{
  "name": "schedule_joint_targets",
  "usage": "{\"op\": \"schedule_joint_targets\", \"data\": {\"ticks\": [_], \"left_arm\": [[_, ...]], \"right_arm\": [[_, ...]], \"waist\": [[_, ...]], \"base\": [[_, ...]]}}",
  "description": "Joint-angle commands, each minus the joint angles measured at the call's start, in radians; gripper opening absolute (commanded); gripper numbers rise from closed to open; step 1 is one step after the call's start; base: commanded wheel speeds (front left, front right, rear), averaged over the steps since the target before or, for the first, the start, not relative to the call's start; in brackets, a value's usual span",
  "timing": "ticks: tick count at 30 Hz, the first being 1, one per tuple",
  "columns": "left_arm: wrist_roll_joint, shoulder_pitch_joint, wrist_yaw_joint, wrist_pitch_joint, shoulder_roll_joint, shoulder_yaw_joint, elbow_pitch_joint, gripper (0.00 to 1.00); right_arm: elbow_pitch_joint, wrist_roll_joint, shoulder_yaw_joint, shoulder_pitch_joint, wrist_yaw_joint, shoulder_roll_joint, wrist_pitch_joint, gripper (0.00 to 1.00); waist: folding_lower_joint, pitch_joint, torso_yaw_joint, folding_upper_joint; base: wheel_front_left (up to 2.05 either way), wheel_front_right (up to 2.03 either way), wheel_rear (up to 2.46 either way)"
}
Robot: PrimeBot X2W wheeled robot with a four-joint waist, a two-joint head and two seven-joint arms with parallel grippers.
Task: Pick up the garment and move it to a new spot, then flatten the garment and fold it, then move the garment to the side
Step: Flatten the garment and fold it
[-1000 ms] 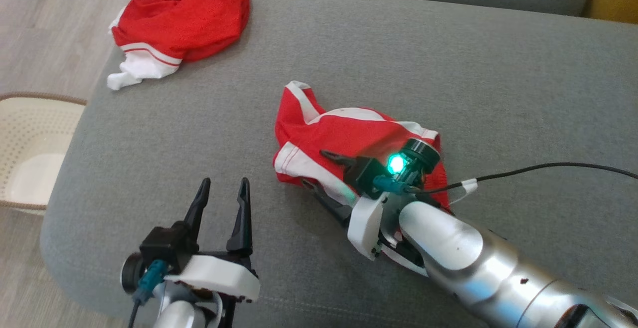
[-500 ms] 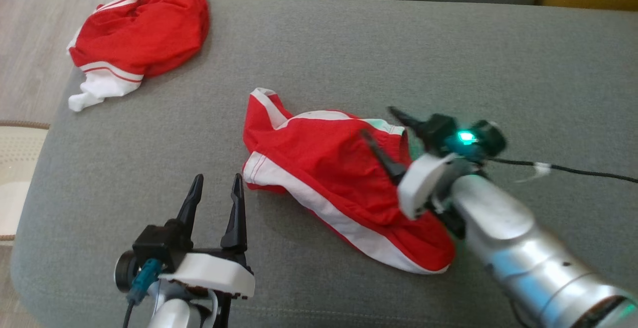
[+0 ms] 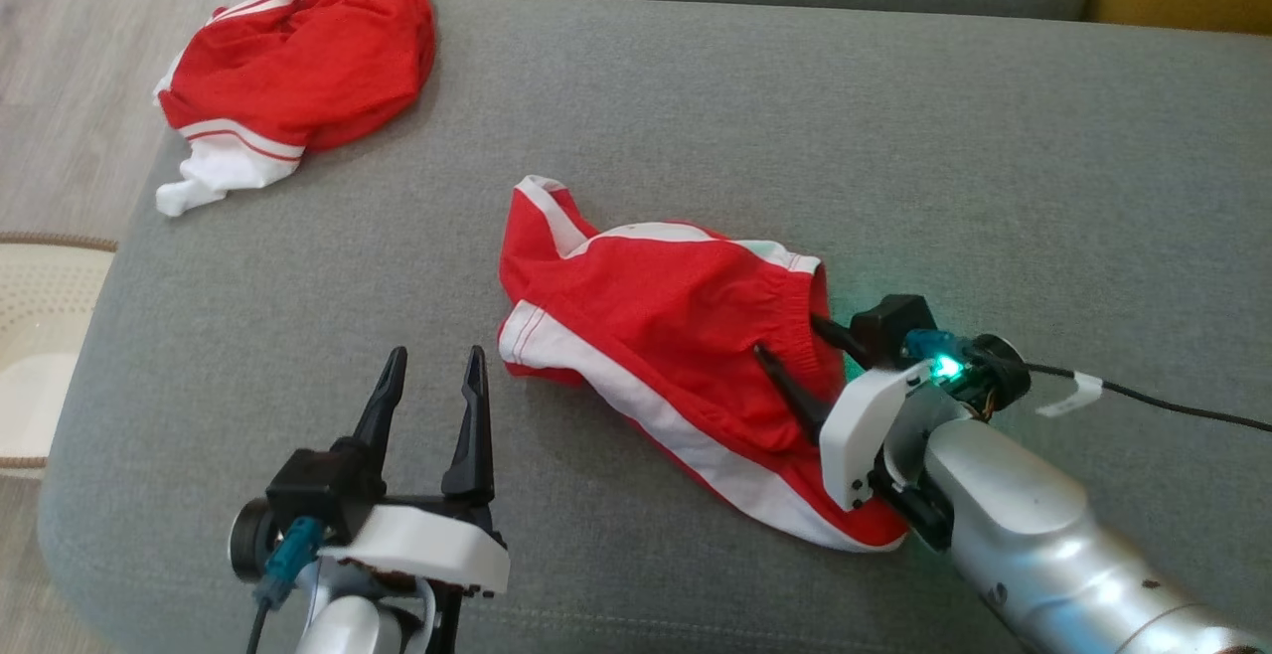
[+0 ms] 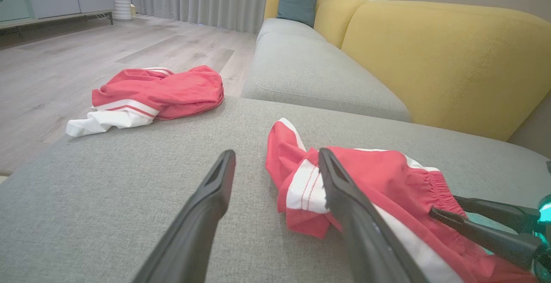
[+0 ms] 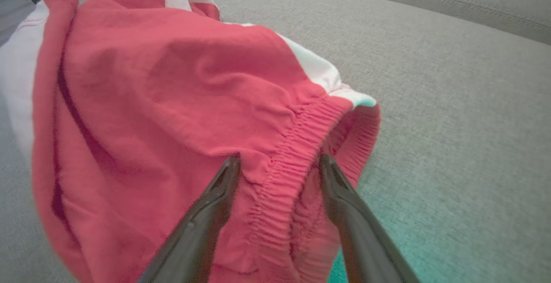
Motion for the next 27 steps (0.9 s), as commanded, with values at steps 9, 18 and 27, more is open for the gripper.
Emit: {"op": "schedule_joint_targets", "data": {"ticks": [9, 18, 27], "left_arm": [[0.01, -0.036, 0.0, -0.012, -0.003, 0.033, -0.034, 1.0], [-0.002, -0.06, -0.004, -0.012, -0.003, 0.008, -0.031, 1.0], [-0.008, -0.073, 0.001, -0.012, -0.003, 0.002, -0.025, 1.0]], "right_arm": [[0.049, 0.054, -0.01, -0.109, 0.007, -0.025, 0.028, 0.0], [0.232, 0.051, -0.054, -0.28, 0.007, -0.023, 0.036, 0.0], [0.305, 0.036, -0.046, -0.344, 0.007, -0.016, 0.011, 1.0]], "waist": [[0.0, 0.019, 0.031, 0.0], [0.0, 0.054, 0.077, 0.0], [0.0, 0.067, 0.095, 0.0]], "base": [[0.0, 0.0, 0.0], [0.0, 0.0, 0.0], [0.0, 0.0, 0.0]]}}
